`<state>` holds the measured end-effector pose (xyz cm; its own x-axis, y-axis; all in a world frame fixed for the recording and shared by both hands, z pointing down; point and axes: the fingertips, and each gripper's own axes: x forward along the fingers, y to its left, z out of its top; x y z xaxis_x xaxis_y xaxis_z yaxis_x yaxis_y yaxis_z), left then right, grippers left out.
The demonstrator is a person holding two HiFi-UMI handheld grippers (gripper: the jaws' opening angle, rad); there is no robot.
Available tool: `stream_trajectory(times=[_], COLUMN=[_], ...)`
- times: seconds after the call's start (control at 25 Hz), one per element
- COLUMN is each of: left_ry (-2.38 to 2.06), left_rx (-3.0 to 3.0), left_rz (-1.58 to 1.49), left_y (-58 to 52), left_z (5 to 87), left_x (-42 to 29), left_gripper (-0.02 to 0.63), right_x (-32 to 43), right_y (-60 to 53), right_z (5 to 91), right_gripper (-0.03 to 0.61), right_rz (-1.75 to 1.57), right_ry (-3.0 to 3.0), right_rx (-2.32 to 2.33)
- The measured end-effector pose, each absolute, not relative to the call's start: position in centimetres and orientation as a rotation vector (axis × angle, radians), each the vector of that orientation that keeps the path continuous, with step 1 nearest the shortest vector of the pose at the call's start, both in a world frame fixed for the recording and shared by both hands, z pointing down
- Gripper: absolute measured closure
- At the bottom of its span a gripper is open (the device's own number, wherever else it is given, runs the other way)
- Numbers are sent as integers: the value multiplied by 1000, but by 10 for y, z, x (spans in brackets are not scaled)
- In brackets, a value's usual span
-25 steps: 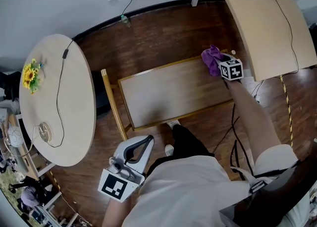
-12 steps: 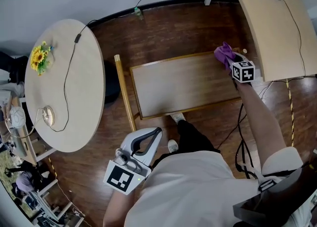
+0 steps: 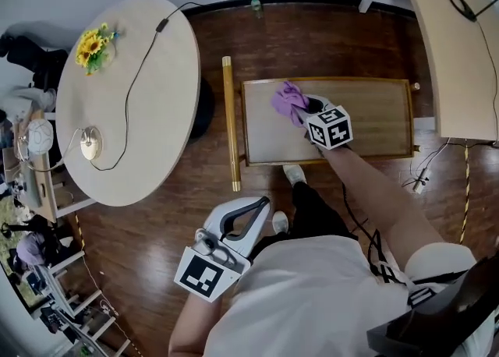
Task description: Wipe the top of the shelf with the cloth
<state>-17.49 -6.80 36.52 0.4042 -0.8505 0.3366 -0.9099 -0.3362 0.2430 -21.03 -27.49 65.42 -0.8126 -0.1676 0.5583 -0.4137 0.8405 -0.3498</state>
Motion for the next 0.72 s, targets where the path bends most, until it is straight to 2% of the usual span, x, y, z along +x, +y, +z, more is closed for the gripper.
stream_trajectory(times=[0.16,0.32,0.48,0.72], left_ry=[-1565,-1587,-1592,-1533], left_rx=[2227,2185,2161,2197], left_rz=[217,237,243,246], left_y=[-45,-25,-18,-28], left_z=[369,374,379,382], left_x=[-184,-192,-192,-183], left_gripper=[592,592,592,592], right_x=[-273,-301,-290,-237], right_y=[-220,-192,-194,-231], right_z=[672,694,711,724], right_gripper=[489,489,489,489], right_rz=[643,624,608,580], right_ry=[-2493,-2457,-2420,-2376], right_rx=[287,236,259,364])
